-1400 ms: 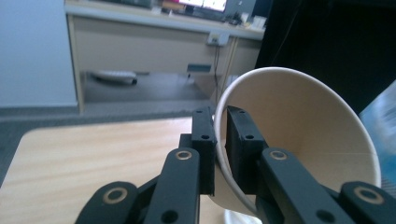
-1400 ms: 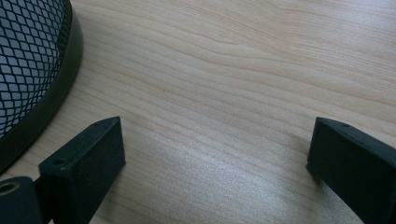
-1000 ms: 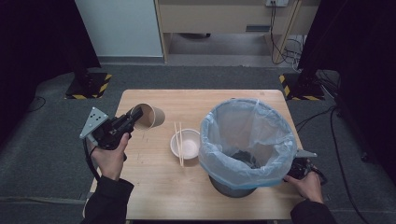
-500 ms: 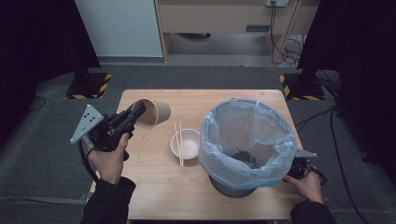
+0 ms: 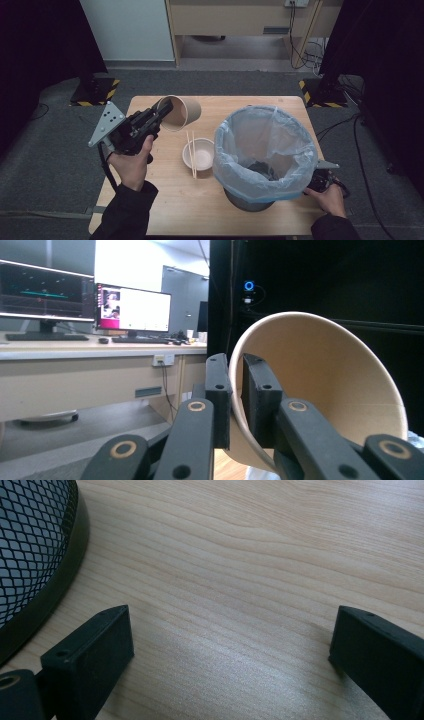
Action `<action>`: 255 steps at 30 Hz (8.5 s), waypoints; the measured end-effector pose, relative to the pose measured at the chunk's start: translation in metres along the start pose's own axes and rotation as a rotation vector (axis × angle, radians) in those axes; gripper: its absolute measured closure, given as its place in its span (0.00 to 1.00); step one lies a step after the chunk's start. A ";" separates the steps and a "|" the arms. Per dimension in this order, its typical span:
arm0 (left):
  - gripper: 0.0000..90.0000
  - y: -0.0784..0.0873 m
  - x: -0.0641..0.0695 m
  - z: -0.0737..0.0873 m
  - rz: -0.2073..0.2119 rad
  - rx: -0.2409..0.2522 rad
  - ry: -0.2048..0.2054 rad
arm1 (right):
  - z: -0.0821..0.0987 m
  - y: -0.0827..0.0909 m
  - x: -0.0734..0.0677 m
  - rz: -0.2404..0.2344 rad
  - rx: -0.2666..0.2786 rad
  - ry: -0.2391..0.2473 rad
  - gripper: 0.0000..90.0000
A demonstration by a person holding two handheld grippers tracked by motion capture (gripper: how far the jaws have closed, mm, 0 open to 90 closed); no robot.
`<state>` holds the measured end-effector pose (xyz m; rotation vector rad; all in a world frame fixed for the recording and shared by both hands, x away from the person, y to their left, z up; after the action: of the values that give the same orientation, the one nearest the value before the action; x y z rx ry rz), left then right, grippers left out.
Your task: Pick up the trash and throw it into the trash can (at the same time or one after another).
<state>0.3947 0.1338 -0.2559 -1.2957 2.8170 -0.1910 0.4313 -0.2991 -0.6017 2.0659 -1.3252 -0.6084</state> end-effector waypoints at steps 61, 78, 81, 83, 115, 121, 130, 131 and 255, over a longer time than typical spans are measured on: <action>0.56 -0.018 0.023 0.065 0.069 -0.174 -0.039 | 0.000 0.000 0.000 -0.003 -0.002 0.001 0.04; 0.49 -0.021 -0.029 0.153 -0.070 -0.384 -0.001 | 0.000 0.000 -0.001 -0.008 -0.001 0.007 0.04; 0.49 -0.021 -0.034 0.170 -0.086 -0.423 0.001 | 0.000 0.000 -0.001 -0.009 -0.001 0.010 0.04; 0.49 -0.021 -0.038 0.181 -0.095 -0.452 0.001 | 0.000 0.000 -0.001 -0.009 -0.001 0.010 0.04; 0.56 -0.028 -0.048 0.288 -0.137 -0.722 0.012 | 0.000 0.000 -0.001 -0.009 -0.001 0.010 0.04; 0.60 -0.030 -0.047 0.294 -0.129 -0.745 0.002 | 0.000 0.000 -0.001 -0.010 -0.001 0.010 0.04; 0.65 -0.030 -0.048 0.298 -0.122 -0.758 -0.001 | 0.000 0.000 -0.001 -0.009 -0.001 0.010 0.04; 0.66 -0.030 -0.048 0.298 -0.122 -0.759 0.000 | 0.000 0.000 -0.001 -0.009 -0.001 0.010 0.04; 0.95 -0.009 -0.036 0.086 -0.046 -0.202 0.050 | 0.000 0.000 -0.002 -0.011 -0.003 0.010 0.04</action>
<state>0.4324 0.1471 -0.3407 -1.4127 2.9140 0.0639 0.4309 -0.2976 -0.6019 2.0728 -1.3075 -0.6039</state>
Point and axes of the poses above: each handheld gripper's, and its own axes: y roughly backward along the jaws, z roughly out of its underside, x roughly to its right, the point moved 9 cm from there along -y, roughly forward along the jaws, and after that the axes turned 4 degrees about -y, right-handed, at the moved point
